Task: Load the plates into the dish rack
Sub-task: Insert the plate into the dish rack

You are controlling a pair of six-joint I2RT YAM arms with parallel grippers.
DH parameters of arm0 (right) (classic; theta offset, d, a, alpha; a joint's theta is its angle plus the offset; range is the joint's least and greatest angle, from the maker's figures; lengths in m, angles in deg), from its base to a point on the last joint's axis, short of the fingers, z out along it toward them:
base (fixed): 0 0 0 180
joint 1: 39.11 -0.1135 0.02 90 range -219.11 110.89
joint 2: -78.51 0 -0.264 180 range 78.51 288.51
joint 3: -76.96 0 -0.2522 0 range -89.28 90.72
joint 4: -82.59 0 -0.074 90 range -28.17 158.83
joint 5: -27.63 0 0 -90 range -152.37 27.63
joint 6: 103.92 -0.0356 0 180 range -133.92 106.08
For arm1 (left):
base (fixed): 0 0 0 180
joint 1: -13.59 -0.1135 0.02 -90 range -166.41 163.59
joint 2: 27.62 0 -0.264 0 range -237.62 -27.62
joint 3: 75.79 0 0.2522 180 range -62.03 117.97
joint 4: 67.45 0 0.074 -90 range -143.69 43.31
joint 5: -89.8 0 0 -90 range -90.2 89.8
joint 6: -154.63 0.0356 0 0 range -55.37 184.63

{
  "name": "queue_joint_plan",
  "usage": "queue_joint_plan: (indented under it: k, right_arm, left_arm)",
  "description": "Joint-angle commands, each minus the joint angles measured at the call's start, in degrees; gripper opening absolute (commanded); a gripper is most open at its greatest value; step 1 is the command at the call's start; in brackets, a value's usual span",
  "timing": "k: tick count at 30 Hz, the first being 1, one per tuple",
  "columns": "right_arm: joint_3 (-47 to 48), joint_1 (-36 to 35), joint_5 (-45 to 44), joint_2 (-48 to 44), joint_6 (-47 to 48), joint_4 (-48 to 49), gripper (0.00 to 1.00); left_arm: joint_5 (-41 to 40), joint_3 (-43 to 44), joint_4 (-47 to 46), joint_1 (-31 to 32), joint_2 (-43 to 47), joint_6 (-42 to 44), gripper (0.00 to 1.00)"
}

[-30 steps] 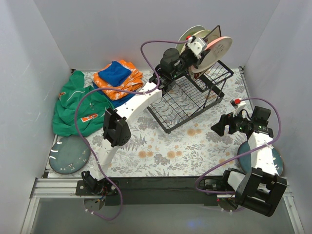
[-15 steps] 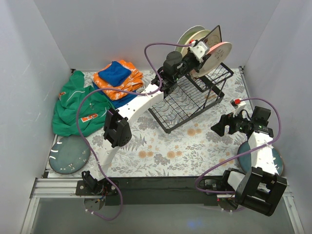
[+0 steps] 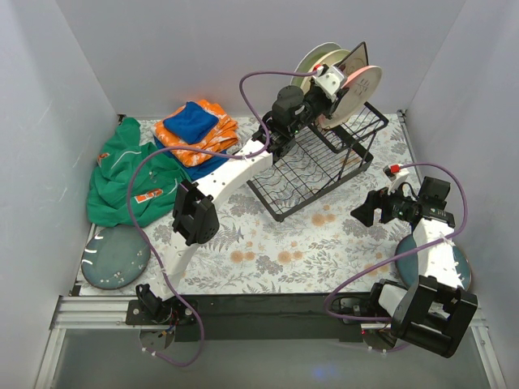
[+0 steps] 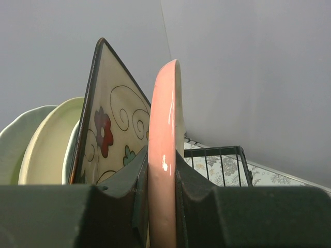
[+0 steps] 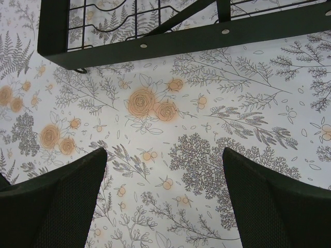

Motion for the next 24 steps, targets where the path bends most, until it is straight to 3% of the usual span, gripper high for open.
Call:
queue_joint_plan:
  k: [1,24]
  right_arm:
    - [0.59,0.36,1.55,0.09,0.56,-0.37,0.97]
    - [0.59,0.8,1.72,0.0,0.56,-0.37,0.97]
  left_arm:
    - [-1.87,3.2,-7.59,-0.19,3.67,0.98,0.0]
    - [-0.81,1.7,-7.77,-0.19,1.03,-2.71,0.0]
